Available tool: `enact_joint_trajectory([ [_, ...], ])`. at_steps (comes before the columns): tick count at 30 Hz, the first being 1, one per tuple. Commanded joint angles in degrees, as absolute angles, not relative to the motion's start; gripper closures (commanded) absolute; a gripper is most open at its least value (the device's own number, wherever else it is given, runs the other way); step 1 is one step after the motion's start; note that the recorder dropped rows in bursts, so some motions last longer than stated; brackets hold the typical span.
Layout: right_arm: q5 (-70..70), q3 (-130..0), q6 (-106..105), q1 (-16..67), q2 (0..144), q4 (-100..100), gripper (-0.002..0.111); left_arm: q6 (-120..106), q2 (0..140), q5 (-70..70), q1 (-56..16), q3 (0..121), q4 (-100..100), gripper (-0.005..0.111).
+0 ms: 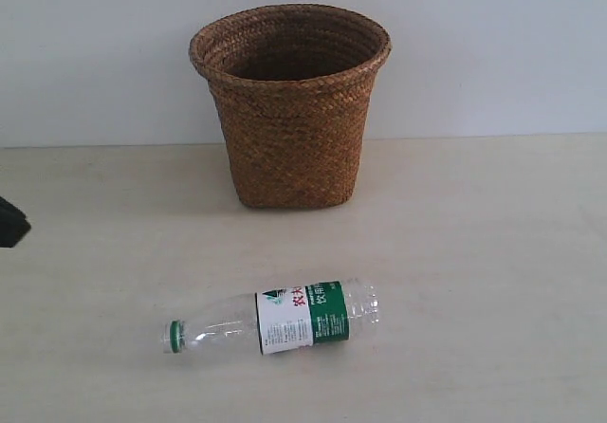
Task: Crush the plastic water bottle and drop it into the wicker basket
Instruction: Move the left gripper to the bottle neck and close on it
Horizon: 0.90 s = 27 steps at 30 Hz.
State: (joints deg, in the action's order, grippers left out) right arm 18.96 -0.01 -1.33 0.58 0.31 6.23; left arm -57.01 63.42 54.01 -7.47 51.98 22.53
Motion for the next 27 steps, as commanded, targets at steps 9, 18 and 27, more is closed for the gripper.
enact_joint_trajectory([
  [9, 18.6, 0.0, -1.5, 0.6, 0.0, 5.7, 0.108, -84.7, 80.9, 59.3, -8.1, 52.6, 43.1, 0.038],
  [18, 18.6, 0.0, -1.4, 0.6, 0.0, 5.7, 0.108, -102.1, 92.8, 54.9, -8.1, 52.6, 44.3, 0.031],
  [27, 18.6, 0.0, -1.4, 0.6, 0.0, 5.7, 0.108, -112.7, 100.5, 51.4, -8.1, 52.6, 49.2, 0.031],
])
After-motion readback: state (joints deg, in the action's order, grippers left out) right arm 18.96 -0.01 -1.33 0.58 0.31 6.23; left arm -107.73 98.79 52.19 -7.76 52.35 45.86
